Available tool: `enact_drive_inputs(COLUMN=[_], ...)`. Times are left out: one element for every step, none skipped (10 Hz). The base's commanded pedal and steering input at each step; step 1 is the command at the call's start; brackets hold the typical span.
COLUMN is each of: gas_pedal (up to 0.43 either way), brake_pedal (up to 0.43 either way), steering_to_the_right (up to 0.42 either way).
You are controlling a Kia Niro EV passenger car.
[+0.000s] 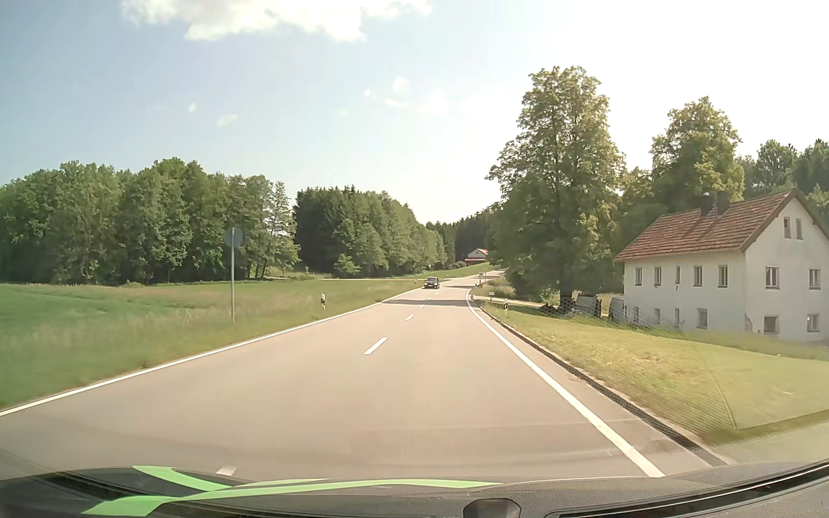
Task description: Follow the waypoints while adhering to traffic rules and regulations
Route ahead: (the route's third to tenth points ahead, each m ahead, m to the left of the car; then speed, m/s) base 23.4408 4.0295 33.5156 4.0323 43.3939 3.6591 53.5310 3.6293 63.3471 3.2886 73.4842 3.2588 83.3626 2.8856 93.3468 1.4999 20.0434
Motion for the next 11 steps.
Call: enact_drive_inputs(gas_pedal=[0.0, 0.0, 0.0, 0.0, 0.0, 0.0, 0.0, 0.0, 0.0, 0.0, 0.0], brake_pedal=[0.0, 0.0, 0.0, 0.0, 0.0, 0.0, 0.0, 0.0, 0.0, 0.0, 0.0], steering_to_the_right=[0.001, 0.002, 0.001, 0.001, 0.001, 0.0, 0.001, 0.001, 0.0, 0.0, 0.0])
